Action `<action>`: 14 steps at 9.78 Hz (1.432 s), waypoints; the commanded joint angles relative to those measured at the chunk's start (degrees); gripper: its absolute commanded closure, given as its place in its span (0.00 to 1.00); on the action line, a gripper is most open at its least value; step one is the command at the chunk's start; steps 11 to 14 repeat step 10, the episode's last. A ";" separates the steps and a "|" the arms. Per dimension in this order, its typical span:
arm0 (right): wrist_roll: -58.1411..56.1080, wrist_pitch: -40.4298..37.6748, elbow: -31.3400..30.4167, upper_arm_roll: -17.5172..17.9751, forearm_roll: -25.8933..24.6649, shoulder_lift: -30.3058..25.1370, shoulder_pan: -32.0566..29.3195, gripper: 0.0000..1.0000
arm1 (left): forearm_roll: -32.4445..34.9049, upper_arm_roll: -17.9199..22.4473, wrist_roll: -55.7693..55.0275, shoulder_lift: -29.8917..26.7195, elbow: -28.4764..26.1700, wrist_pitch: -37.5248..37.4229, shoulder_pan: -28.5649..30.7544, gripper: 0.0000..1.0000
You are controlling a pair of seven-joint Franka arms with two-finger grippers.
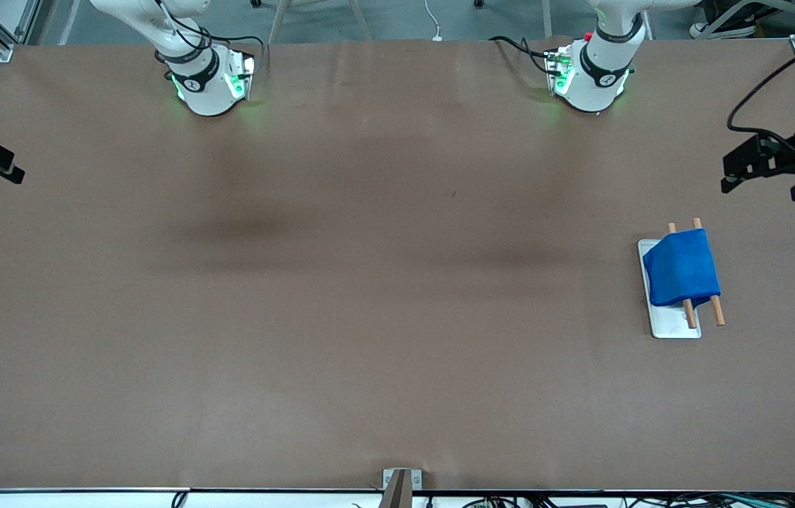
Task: Right arm passes towel to left arm to hang
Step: 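Release the towel and raise the left gripper away from the stand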
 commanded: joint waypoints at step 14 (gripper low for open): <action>-0.08 -0.16 2.06 1.14 0.96 0.72 -1.03 0.00 | -0.74 -2.02 -6.32 -3.82 -4.85 1.82 0.14 0.00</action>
